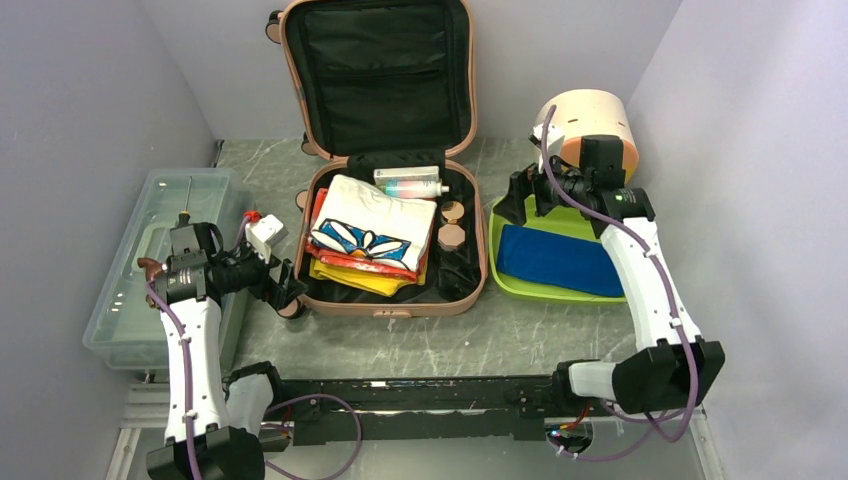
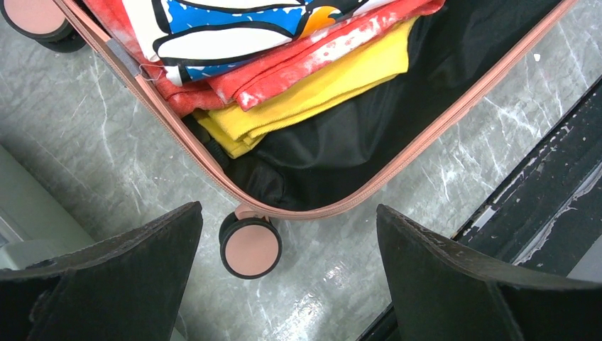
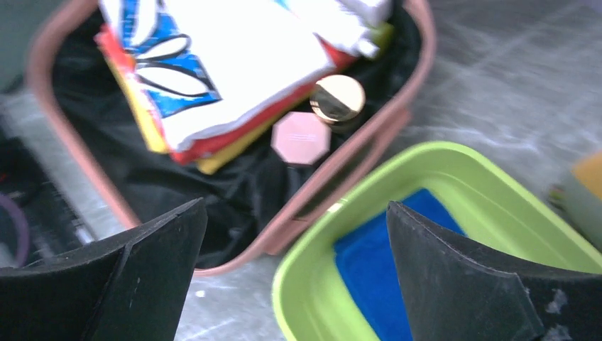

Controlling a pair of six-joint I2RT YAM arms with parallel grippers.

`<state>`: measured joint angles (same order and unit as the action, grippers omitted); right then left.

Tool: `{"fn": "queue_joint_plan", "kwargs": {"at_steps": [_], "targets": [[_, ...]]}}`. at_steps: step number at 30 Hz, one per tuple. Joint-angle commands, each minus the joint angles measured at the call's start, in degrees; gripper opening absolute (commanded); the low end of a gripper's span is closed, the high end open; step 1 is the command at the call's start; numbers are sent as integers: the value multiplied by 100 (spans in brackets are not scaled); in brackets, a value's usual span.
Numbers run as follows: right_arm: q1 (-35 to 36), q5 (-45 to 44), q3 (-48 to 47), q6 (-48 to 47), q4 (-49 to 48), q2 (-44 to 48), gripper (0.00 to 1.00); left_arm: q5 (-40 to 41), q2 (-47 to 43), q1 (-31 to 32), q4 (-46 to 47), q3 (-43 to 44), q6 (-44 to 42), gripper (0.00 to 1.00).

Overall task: Open, take out, and arrange the luggage
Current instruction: Adjust the clothes in the bin.

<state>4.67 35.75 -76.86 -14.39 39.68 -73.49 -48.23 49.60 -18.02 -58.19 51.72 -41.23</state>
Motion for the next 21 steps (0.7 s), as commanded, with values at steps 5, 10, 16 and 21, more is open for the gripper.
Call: {"fn": "queue_joint_plan", "kwargs": {"at_steps": [5,10,16,21], "targets": [[189,2373,232,664,-1015,-324,100,-546,91,-5,-419,315,-808,99],[381,2386,730,590,-1453,-258,100,-525,589,338,-697,1074,-1378,99],[421,2367,1052,424,-1574,-224,100,585,1106,2068,-91,1530,-991,99],[416,2362,1224,390,-1699,-147,100,2030,2030,3726,189,1950,-851,99]]}}
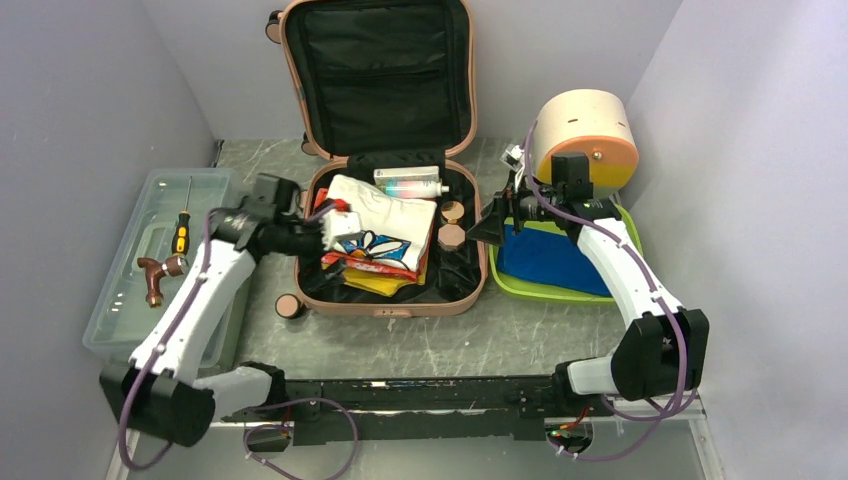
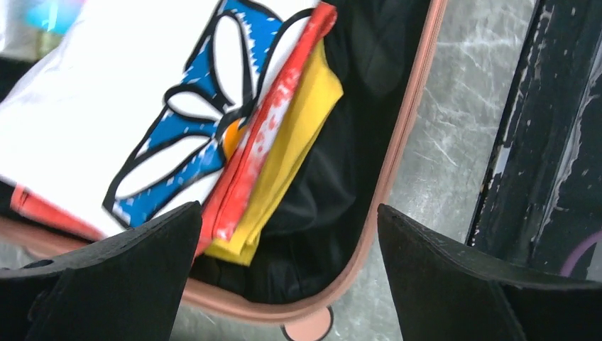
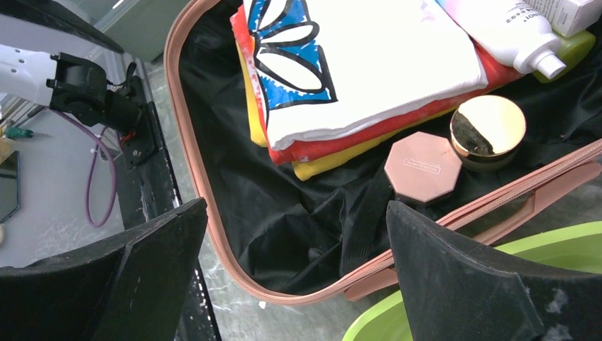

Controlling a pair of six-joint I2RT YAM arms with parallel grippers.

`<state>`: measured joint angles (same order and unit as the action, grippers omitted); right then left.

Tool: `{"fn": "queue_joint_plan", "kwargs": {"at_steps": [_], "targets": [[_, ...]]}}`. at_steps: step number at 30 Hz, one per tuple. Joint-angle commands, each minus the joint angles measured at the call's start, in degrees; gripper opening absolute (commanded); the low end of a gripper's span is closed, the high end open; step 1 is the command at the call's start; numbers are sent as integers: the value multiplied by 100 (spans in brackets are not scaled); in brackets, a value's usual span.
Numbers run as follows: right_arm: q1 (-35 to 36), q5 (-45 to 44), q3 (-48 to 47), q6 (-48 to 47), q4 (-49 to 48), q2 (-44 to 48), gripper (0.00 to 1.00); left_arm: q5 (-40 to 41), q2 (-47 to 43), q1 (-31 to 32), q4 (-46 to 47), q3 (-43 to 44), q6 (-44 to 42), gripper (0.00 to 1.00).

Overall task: Open, take out, and arrange the luggage
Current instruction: Pick up the clothes from the opened luggage.

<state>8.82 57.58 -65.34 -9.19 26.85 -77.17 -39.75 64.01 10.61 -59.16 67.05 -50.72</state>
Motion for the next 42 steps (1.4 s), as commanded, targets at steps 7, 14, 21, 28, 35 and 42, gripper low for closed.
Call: {"fn": "queue_joint_plan", "kwargs": {"at_steps": [7,14,21,28,35,42], "targets": [[-8,-64,143,-242,-451,170,100,2066,1562,2000,152,995,-152,99],[-9,-129,181,-303,-462,56,100,2016,2239,2601,-4,1418,-207,99],[-145,-73,255,-262,-509,-39,100,1850,2541,2860,121,1514,-386,99],[-156,108,272,-272,-509,-22,100,2136,3124,3138,262,1731,-279,98],[-156,188,241,-301,-444,-79,100,2559,3588,3192,637,2029,-124,90],[-155,239,266,-189,-525,-127,100,2518,3836,3193,774,2234,-52,82]]}}
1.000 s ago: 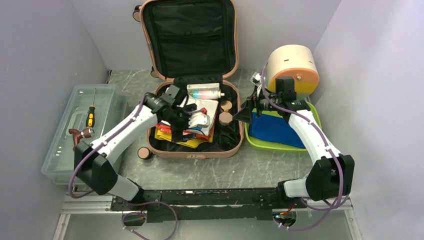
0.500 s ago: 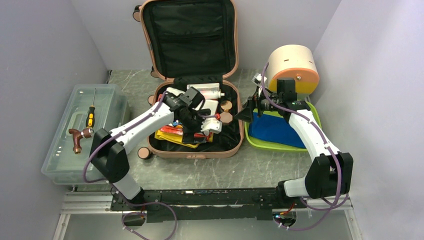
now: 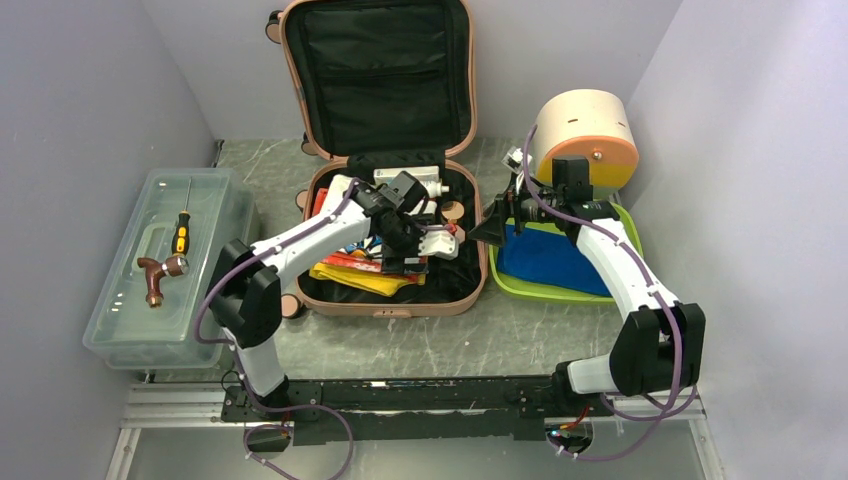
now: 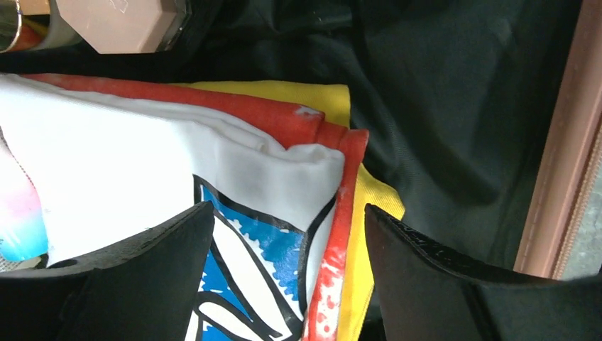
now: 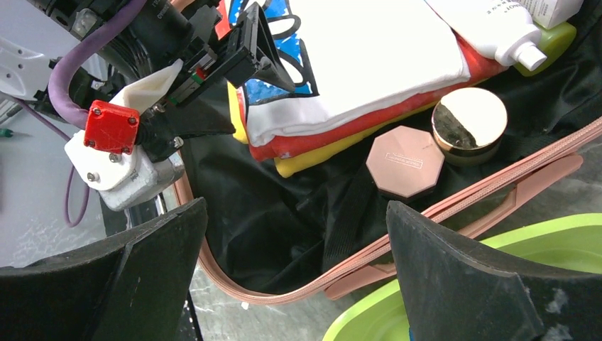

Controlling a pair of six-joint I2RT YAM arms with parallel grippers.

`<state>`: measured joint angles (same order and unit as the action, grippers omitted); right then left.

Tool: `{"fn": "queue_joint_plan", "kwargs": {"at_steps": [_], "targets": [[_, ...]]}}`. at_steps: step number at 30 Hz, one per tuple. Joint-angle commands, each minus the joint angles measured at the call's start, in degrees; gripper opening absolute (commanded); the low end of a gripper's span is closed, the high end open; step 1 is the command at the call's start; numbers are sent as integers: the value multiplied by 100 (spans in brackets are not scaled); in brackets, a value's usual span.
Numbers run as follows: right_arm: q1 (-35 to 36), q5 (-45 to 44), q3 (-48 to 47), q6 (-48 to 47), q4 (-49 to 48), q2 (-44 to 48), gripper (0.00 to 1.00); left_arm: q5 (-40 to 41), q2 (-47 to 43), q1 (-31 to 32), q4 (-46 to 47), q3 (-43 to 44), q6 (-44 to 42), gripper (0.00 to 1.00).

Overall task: Open, take out, and arrange the luggage
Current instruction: Pick up the clothes from the opened luggage.

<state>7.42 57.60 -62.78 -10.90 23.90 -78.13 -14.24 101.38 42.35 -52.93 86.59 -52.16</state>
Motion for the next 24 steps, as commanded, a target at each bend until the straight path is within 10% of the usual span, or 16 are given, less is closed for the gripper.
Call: {"fn": "queue_joint_plan", "kwargs": {"at_steps": [1,12,24], "targets": [[-13,246,12,8,-243,-42,100,-53,139,19,131,314,92,80],[-5,423,101,684,-637,-343,100,-641,395,18,-419,577,77,57],[228,605,-15,2395,-1355,-1205,100,-364,226,-7,-339,560,281,2]]}}
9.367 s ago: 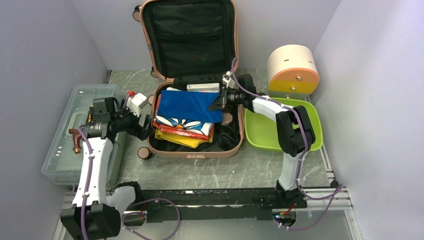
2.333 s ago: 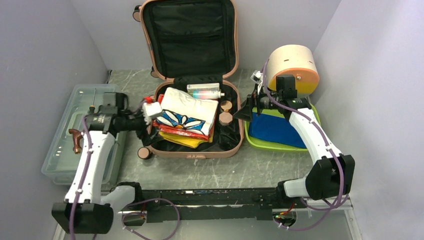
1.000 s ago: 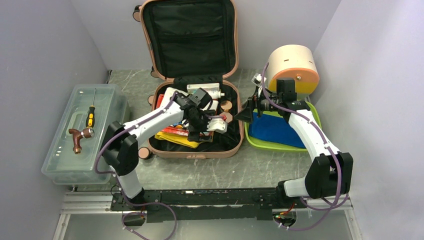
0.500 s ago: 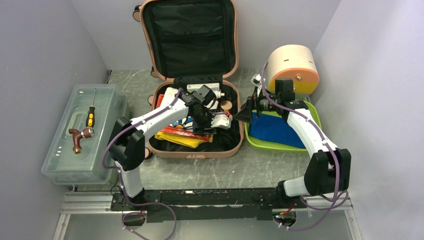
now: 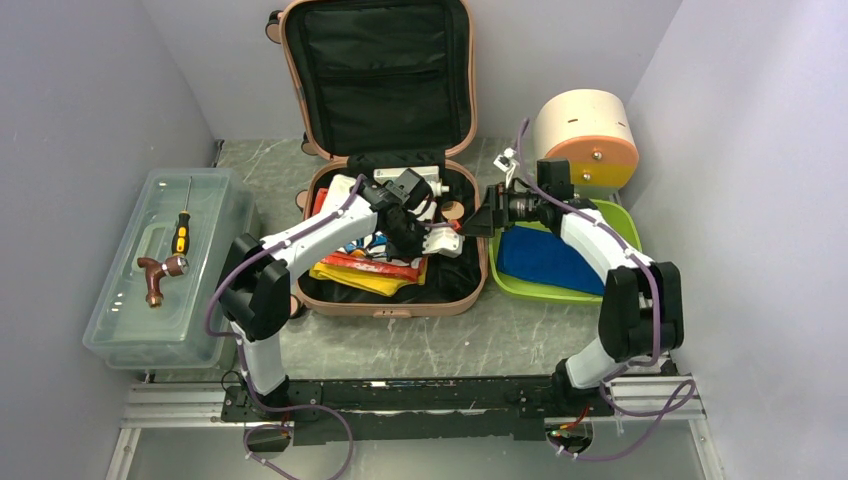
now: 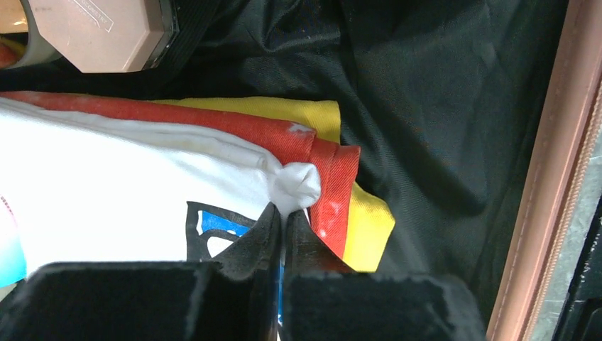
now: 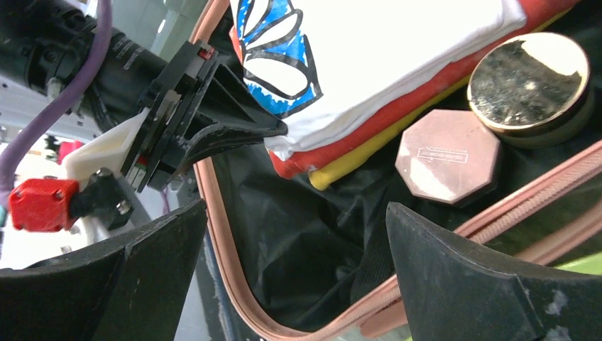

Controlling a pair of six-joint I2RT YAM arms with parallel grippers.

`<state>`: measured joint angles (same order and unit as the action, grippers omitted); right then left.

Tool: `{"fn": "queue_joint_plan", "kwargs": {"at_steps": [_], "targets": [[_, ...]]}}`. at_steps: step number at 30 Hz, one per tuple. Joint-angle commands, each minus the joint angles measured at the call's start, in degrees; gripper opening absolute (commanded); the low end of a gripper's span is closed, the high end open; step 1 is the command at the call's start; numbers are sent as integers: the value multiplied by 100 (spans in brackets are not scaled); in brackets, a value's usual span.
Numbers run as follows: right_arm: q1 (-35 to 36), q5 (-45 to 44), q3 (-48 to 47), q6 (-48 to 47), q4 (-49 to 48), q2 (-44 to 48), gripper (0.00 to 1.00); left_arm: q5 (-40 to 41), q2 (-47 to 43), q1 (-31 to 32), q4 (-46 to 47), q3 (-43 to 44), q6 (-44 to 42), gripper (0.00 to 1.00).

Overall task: Open, take out, and arrange the luggage
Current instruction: Pick up the clothes from the opened luggage.

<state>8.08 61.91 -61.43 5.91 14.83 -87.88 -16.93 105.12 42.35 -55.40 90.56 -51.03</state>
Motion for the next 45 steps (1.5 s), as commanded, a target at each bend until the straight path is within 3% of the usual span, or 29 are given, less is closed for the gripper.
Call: {"fn": "queue_joint_plan", "kwargs": {"at_steps": [1,15,32,45], "targets": [[234,176,-226,820,-435,-348,100,-96,-198,-30,-63,156,197,0],[712,408,-1113,2292,-571,-2063,100,-808,-540,-686,56,470,603,0],[1126,-422,-765,3502,-1062,-2122,100,-1154,-687,-1007,112,585,783,0],[1141,-248,-878,4849,-2438,-2629,100,-1205,-730,-1009,90,586,761,0]]}}
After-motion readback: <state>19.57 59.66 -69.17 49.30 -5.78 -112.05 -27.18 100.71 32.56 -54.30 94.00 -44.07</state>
